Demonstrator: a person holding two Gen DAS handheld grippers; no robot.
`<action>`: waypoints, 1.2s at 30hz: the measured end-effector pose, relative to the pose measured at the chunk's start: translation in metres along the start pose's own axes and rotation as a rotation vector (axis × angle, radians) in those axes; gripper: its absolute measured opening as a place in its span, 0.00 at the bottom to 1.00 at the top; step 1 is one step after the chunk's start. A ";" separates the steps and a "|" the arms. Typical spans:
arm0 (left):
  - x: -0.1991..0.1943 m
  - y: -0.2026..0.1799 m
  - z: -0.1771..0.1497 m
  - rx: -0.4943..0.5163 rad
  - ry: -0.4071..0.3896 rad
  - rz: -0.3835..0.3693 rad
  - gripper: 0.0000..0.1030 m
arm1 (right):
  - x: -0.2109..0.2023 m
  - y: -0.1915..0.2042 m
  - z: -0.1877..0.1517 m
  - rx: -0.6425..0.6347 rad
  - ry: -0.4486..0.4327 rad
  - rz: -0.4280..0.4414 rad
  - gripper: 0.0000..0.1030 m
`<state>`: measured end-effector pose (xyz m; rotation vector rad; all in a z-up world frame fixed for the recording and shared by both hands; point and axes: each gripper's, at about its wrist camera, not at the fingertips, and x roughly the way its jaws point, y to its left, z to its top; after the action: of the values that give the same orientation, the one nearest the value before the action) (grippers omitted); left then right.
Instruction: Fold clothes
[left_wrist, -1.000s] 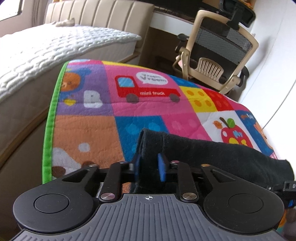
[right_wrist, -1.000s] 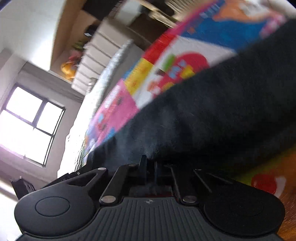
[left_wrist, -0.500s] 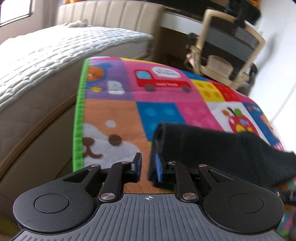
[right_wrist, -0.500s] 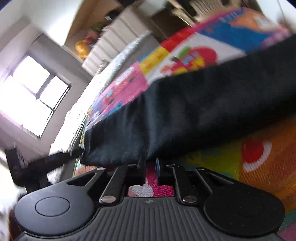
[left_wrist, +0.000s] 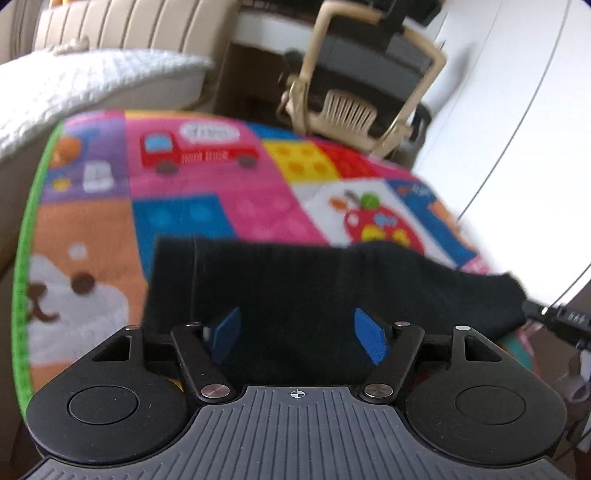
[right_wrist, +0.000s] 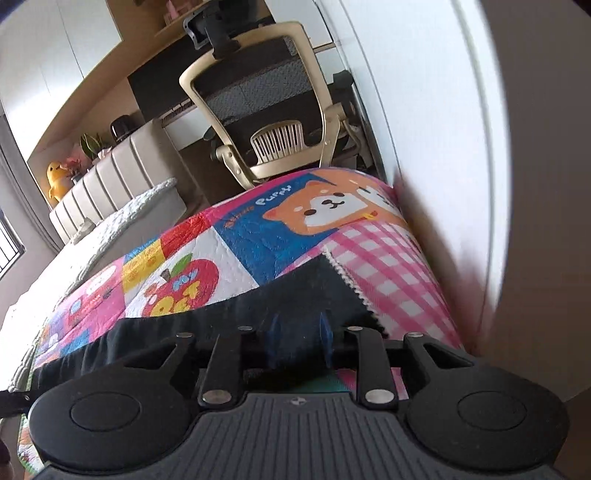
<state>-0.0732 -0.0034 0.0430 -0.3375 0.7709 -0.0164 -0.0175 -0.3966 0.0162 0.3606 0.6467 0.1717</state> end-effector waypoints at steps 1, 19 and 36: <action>0.005 0.002 -0.001 -0.006 0.012 0.008 0.71 | 0.003 0.000 0.001 0.001 0.002 0.000 0.26; 0.026 0.050 0.038 -0.067 0.021 0.134 0.91 | 0.062 -0.004 0.027 -0.103 0.053 -0.055 0.66; 0.050 0.046 0.072 0.044 -0.102 0.204 0.41 | 0.069 0.021 0.066 -0.173 -0.083 -0.011 0.08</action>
<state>0.0074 0.0542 0.0431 -0.2153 0.6994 0.1741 0.0766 -0.3772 0.0347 0.1961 0.5477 0.2000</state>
